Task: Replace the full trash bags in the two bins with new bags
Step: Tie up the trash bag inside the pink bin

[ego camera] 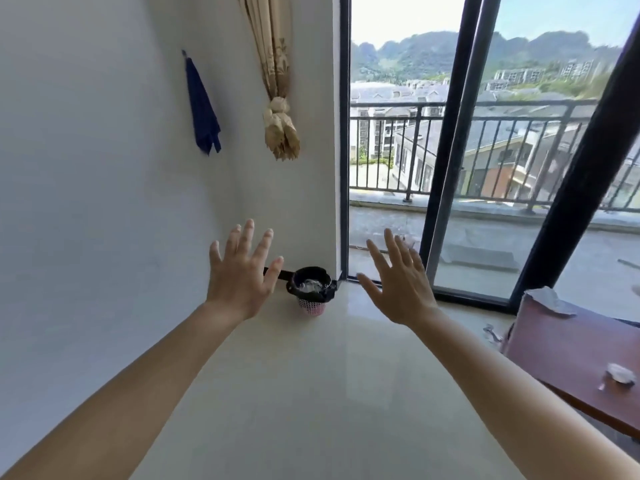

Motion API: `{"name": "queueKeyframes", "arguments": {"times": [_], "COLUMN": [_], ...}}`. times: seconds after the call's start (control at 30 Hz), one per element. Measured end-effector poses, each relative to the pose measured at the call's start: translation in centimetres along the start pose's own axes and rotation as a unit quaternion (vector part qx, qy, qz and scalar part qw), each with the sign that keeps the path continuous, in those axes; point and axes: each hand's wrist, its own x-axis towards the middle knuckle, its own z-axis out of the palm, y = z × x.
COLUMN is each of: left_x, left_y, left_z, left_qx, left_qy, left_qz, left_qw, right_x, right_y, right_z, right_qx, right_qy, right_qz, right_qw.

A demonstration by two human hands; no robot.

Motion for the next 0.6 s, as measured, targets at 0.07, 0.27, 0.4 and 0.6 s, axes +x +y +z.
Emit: {"name": "queueKeyframes", "arguments": {"times": [0.07, 0.27, 0.4, 0.6], "left_x": [4.8, 18.2, 27.9, 45.0], "left_y": [-1.5, -6.4, -9.6, -12.1], "left_z": [1.5, 9.6, 17.0, 26.2], "left_qx": [0.005, 0.001, -0.008, -0.041], "left_qy": [-0.001, -0.012, -0.030, -0.068], "left_qz": [-0.017, -0.048, -0.049, -0.036], "left_qw": [1.000, 0.999, 0.998, 0.996], "right_x": [5.8, 21.3, 31.3, 46.4], "right_y": [0.3, 0.2, 1.1, 4.9], "right_z": [1.4, 8.9, 15.6, 23.6], "right_qx": [0.016, 0.035, 0.018, -0.020], "right_qy": [-0.002, -0.010, -0.030, -0.084], "right_qz": [0.005, -0.051, -0.078, -0.072], "right_qw": [1.000, 0.998, 0.996, 0.994]}}
